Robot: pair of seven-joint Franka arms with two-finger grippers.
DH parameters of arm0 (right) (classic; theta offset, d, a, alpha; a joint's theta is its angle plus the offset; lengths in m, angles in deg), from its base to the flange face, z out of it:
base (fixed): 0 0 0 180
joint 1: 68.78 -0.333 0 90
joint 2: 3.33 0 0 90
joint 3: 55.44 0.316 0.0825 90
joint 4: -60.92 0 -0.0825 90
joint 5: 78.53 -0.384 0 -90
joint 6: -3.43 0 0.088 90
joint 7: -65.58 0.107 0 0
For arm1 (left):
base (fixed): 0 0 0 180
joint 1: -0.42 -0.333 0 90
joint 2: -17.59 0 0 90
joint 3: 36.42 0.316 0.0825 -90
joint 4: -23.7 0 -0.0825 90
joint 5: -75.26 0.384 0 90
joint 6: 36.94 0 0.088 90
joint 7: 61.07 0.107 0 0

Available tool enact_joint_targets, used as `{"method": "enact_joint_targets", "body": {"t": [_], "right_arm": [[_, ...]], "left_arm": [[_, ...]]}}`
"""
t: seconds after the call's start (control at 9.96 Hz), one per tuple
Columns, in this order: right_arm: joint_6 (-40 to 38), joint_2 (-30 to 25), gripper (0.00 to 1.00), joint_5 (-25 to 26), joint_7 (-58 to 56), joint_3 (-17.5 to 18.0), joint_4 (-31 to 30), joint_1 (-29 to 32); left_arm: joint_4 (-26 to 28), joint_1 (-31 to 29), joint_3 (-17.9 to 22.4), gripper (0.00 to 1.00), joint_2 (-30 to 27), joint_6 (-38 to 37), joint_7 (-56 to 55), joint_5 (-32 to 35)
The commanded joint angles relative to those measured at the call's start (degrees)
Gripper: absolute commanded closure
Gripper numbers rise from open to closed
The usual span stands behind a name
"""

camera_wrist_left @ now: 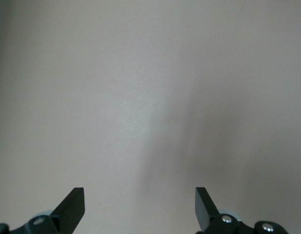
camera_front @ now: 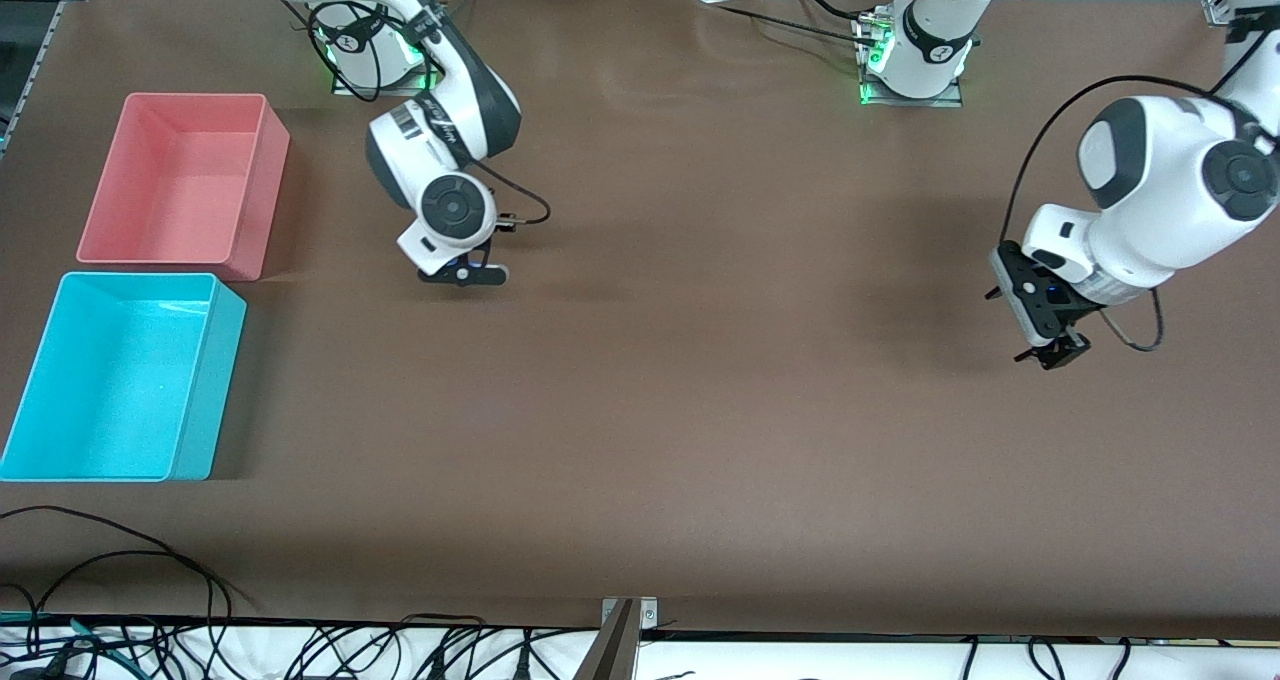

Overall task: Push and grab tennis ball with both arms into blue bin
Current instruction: 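Carry the ball with the right gripper and release it into the cyan bin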

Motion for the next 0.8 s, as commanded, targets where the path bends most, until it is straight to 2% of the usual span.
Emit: {"method": "enact_joint_targets", "body": {"t": [0.0, 0.2, 0.3, 0.5, 0.7], "right_arm": [[-11.63, 0.08, 0.67, -0.16, -6.52, -3.6, 11.55, 0.27], [-17.18, -0.97, 0.67, -1.03, -11.27, -8.07, 17.01, 0.27], [-18.86, -2.55, 0.67, -1.74, -14.25, -11.4, 17.99, 0.35], [-18.96, -6.15, 0.67, -4.28, -22.76, -19.83, 18.0, 0.53], [-18.0, -7.13, 0.67, -5.26, -32.59, -27.39, 17.91, 0.53]], "left_arm": [[-7.46, 0.13, 0.3, 0.0, -1.16, -8.91, -0.01, 1.93], [-10.8, 0.22, 1.61, 0.0, -2.56, -16.19, -6.57, 2.02], [-12.13, 1.09, 2.31, 0.0, -3.79, -20.06, -11.39, 2.02], [-14.59, 5.73, 6.52, 0.0, -6.68, -26.05, -19.49, 2.19], [-16.17, 8.03, 9.43, 0.0, -10.02, -31.06, -27.93, 2.63]]}}
